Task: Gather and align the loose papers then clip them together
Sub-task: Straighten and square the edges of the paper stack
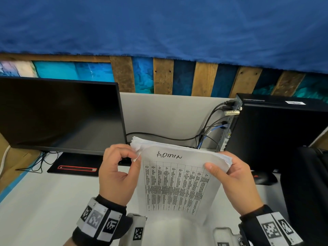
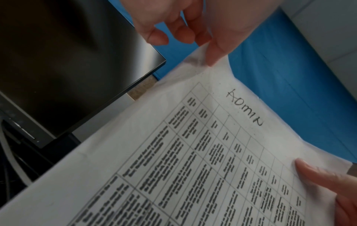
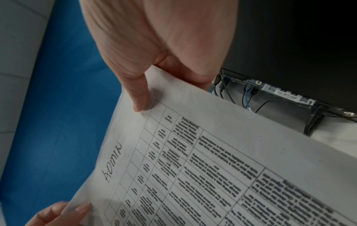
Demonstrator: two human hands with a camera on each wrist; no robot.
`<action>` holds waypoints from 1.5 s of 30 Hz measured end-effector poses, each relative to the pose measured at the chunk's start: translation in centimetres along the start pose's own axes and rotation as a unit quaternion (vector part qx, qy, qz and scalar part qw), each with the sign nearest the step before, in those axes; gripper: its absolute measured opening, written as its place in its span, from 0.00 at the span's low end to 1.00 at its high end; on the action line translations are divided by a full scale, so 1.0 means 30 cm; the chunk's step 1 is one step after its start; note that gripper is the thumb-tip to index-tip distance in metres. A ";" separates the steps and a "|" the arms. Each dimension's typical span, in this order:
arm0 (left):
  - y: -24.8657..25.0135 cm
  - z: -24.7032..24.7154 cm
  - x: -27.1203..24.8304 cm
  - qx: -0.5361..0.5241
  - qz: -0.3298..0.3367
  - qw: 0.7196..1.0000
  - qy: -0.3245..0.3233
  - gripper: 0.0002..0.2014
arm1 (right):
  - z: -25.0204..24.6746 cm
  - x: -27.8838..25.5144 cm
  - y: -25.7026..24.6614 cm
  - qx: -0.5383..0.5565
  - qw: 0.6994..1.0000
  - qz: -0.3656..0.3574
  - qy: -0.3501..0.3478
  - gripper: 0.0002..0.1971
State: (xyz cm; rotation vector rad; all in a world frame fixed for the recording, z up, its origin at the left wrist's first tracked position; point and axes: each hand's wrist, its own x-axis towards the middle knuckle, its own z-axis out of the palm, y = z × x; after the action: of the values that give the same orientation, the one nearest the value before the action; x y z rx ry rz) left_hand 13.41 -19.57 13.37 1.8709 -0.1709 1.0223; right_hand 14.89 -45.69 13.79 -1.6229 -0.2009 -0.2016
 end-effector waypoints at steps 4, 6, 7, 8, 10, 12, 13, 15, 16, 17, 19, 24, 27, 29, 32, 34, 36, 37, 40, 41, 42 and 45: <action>0.011 0.002 0.009 0.005 0.009 1.000 -0.006 0.05 | 0.000 0.001 0.002 0.001 1.000 0.000 -0.004 0.08; 0.015 0.000 0.010 0.011 0.011 1.000 -0.009 0.05 | -0.001 0.002 0.006 0.001 1.000 0.002 -0.005 0.07; 0.016 -0.001 0.011 0.016 0.007 1.000 -0.013 0.05 | -0.002 0.002 0.008 -0.001 1.000 0.002 -0.006 0.07; 0.017 -0.001 0.013 0.022 0.000 1.000 -0.019 0.05 | -0.003 0.003 0.009 -0.004 1.000 0.001 -0.006 0.08; 0.017 -0.002 0.014 0.029 -0.011 0.999 -0.031 0.07 | -0.003 0.002 0.009 -0.009 1.000 0.000 -0.007 0.09; 0.012 -0.003 0.015 0.031 -0.017 0.999 -0.036 0.08 | -0.003 0.001 0.007 -0.009 1.000 -0.001 -0.009 0.11; 0.007 -0.004 0.015 0.031 -0.022 0.999 -0.035 0.08 | -0.003 0.001 0.006 -0.010 1.000 -0.001 -0.010 0.13; -0.001 -0.009 0.016 0.031 -0.036 0.998 -0.028 0.09 | -0.003 0.002 0.005 -0.011 1.000 -0.003 -0.011 0.13; -0.006 -0.012 0.017 0.033 -0.043 0.998 -0.023 0.09 | -0.002 0.003 0.005 -0.010 1.000 -0.004 -0.010 0.13; -0.009 -0.016 0.020 0.033 -0.049 0.998 -0.019 0.08 | -0.002 0.003 0.005 -0.009 1.000 -0.005 -0.009 0.12; -0.009 -0.023 0.026 0.023 -0.063 0.998 -0.011 0.08 | -0.004 0.004 0.006 0.000 1.000 -0.007 -0.005 0.09; 0.014 -0.026 0.044 -0.103 -0.159 0.982 -0.012 0.11 | -0.007 0.006 0.010 -0.009 1.000 -0.004 -0.008 0.06; 0.023 -0.026 0.065 -0.109 -0.180 0.977 -0.018 0.10 | -0.009 0.005 0.014 -0.015 1.000 -0.004 -0.010 0.07; 0.016 -0.032 0.075 -0.125 -0.171 0.976 -0.050 0.12 | -0.010 0.004 0.014 -0.016 1.000 -0.003 -0.011 0.07; 0.009 -0.037 0.083 -0.090 -0.152 0.979 -0.097 0.15 | -0.009 0.004 0.010 -0.009 1.000 0.001 -0.012 0.07; 0.011 -0.030 0.089 -0.031 -0.130 0.986 -0.104 0.15 | -0.005 0.003 0.006 -0.007 1.000 0.000 -0.012 0.08; 0.018 -0.019 0.097 0.004 -0.110 0.989 -0.097 0.13 | -0.003 0.001 0.003 -0.013 1.000 -0.001 -0.011 0.09; 0.020 -0.014 0.101 0.010 -0.108 0.990 -0.092 0.12 | -0.003 0.001 0.002 -0.016 1.000 -0.002 -0.010 0.10; 0.021 -0.008 0.107 0.005 -0.123 0.989 -0.086 0.11 | -0.007 0.003 0.007 -0.019 1.000 -0.001 -0.007 0.08; 0.020 -0.006 0.107 -0.003 -0.129 0.988 -0.087 0.11 | -0.009 0.003 0.008 -0.018 1.000 0.001 -0.007 0.07; 0.019 -0.005 0.106 -0.016 -0.136 0.987 -0.087 0.11 | -0.010 0.003 0.008 -0.017 1.000 0.001 -0.007 0.06; 0.022 -0.003 0.104 -0.029 -0.141 0.986 -0.083 0.12 | -0.011 0.001 0.008 -0.019 1.000 0.001 -0.011 0.06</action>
State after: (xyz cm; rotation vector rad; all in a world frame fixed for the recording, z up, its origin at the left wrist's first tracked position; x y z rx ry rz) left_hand 15.02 -18.92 16.06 1.8636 -0.0313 0.6633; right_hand 14.99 -46.05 13.58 -1.6634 -0.2126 -0.1868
